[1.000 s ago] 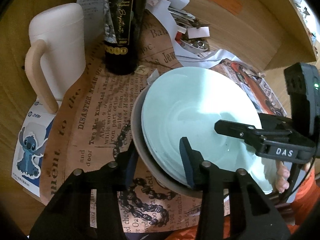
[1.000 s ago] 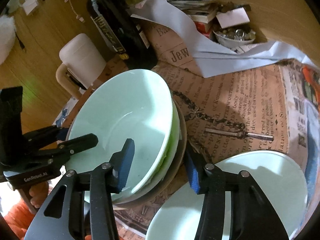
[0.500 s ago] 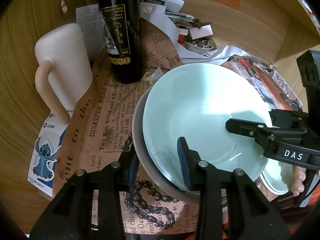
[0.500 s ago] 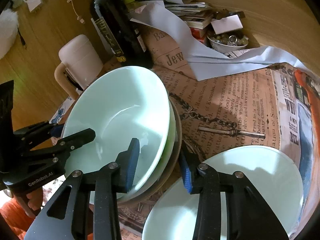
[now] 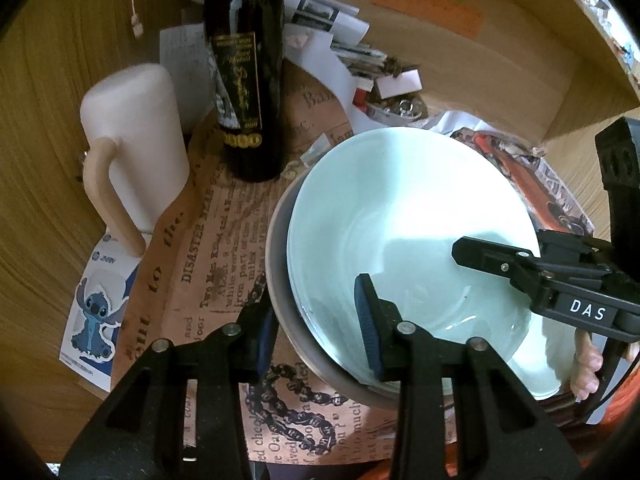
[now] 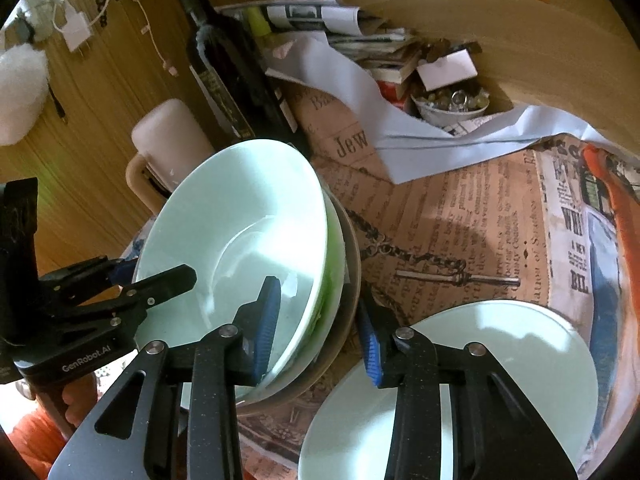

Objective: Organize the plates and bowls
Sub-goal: 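Lift the nested bowl stack with both grippers toward the plate stack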

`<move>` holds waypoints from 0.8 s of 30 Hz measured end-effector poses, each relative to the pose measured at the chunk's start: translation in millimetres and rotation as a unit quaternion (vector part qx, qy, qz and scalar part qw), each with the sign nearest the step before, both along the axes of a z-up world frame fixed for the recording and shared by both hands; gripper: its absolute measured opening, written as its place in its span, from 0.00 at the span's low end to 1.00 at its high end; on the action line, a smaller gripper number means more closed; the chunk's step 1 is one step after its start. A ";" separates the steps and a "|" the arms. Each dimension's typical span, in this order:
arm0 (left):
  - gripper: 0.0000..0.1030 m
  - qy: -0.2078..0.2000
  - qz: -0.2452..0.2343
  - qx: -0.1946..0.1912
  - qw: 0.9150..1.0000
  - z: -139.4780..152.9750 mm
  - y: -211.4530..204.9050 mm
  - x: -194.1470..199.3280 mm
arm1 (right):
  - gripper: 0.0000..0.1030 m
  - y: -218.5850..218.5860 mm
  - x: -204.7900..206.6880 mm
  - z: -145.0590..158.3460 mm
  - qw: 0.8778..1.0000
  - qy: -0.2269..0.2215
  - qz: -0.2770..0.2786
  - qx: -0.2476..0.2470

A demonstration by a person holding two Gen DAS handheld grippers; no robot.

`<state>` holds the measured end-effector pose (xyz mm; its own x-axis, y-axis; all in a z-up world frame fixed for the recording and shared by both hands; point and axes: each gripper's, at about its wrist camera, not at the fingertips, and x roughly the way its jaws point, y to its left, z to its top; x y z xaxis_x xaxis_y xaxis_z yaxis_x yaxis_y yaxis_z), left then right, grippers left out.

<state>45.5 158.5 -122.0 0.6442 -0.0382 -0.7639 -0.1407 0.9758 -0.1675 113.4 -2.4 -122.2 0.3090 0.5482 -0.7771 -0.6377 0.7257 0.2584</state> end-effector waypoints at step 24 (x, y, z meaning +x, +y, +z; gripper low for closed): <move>0.36 -0.053 -0.079 -0.004 0.995 39.7 -62.4 -0.8 | 0.32 -74.8 -20.8 51.9 0.996 -0.051 -0.062 0.026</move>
